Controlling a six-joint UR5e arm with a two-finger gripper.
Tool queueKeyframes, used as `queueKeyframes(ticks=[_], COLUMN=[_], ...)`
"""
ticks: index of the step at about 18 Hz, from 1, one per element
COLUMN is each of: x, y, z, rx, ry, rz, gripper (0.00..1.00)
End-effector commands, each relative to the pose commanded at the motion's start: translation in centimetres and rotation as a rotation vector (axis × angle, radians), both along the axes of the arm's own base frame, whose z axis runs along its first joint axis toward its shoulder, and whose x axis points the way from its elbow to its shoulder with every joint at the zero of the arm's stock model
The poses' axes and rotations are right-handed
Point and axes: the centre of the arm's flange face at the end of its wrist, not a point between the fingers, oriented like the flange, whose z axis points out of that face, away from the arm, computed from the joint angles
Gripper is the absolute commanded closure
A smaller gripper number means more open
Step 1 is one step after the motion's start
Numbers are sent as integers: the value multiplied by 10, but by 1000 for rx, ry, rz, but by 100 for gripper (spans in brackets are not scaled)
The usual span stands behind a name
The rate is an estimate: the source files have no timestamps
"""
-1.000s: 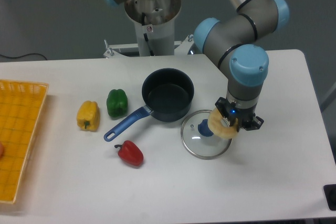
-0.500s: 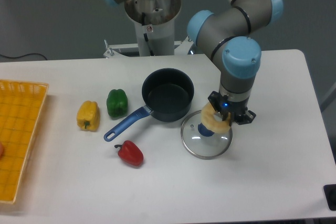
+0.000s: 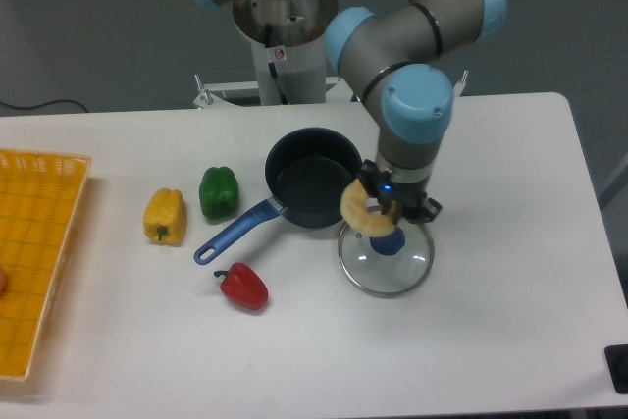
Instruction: Place the donuts in the pot
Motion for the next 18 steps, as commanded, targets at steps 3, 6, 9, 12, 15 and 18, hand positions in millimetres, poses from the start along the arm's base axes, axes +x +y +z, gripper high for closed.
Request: queueKeyframes(ticks=[3, 6, 9, 12, 15, 18], x=[16, 33, 43, 50, 54, 62], y=[-2, 0, 0, -2, -4, -3], z=[-12, -23, -31, -34, -32, -32], rx=[-16, -41, -69, -86, -86, -90], ry=[-23, -37, -41, -42, -43, -48], rz=[-17, -41, -60, -71, -74, -85], gripper=[72, 71, 70, 70, 70, 67])
